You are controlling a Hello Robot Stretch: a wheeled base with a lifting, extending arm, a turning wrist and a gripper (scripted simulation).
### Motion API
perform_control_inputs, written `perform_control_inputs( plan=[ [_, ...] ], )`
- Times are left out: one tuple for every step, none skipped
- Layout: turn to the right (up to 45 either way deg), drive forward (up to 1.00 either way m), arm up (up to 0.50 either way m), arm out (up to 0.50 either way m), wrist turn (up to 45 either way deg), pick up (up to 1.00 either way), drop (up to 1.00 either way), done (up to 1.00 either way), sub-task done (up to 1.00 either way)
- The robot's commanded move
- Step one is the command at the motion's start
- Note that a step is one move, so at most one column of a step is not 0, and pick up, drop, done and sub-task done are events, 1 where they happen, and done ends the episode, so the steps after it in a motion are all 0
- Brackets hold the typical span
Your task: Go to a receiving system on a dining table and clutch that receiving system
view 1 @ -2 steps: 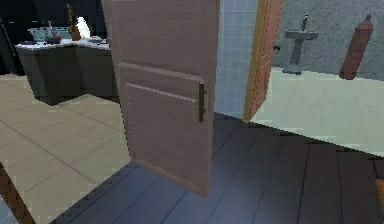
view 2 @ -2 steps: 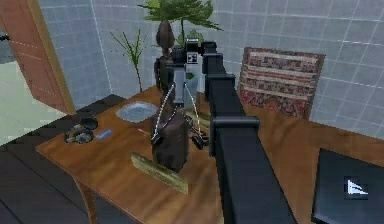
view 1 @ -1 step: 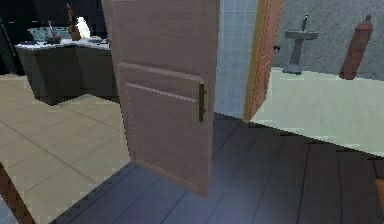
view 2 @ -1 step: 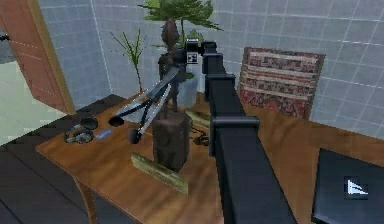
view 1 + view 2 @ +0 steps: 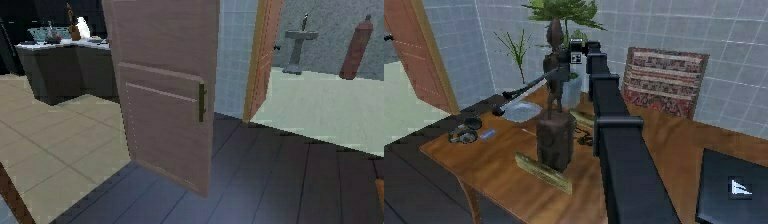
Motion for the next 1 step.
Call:
perform_control_inputs(
  plan=[
    [0.0, 0.0, 0.0, 0.0, 45.0, 0.0, 0.0, 0.0, 0.0]
  ],
)
